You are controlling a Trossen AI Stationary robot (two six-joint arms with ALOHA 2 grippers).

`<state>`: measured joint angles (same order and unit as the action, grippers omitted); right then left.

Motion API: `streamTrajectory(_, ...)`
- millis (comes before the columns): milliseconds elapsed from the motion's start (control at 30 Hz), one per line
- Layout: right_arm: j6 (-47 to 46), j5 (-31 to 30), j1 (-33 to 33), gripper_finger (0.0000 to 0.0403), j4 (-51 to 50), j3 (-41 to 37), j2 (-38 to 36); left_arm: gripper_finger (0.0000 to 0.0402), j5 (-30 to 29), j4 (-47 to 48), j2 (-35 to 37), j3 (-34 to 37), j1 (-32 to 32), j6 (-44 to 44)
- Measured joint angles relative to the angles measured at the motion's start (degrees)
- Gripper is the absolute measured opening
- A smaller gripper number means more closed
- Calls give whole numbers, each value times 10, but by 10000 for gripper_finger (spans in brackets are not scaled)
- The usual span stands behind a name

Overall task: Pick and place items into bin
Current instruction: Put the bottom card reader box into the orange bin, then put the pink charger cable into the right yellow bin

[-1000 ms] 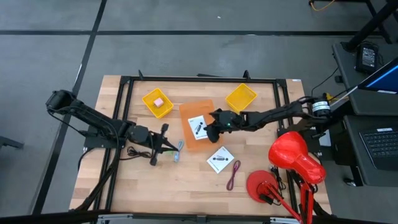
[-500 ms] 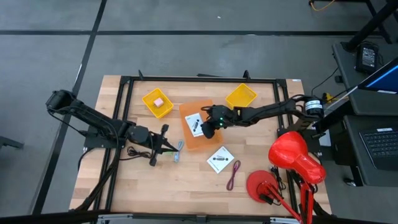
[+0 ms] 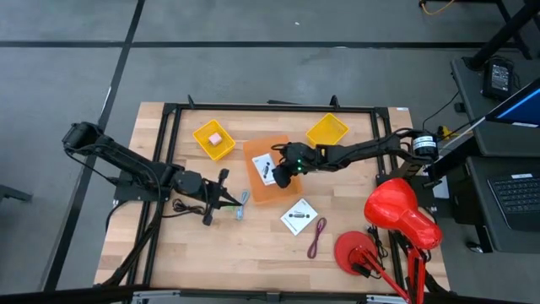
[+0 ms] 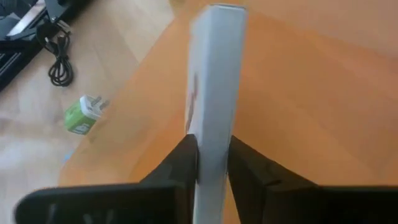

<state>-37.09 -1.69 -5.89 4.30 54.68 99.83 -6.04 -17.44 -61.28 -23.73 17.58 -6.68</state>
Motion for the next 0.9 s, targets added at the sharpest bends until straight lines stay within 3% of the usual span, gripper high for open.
streamTrajectory(167,3,0,0,90,1,0,0,2,0,0,0,0,0,4)
streamTrajectory(600,64,1,-5,89,31,0,-2,2,0,-2,0,0,0,10)
streamTrajectory(900,146,67,-22,50,37,0,-56,2,-2,-1,0,0,0,-1)
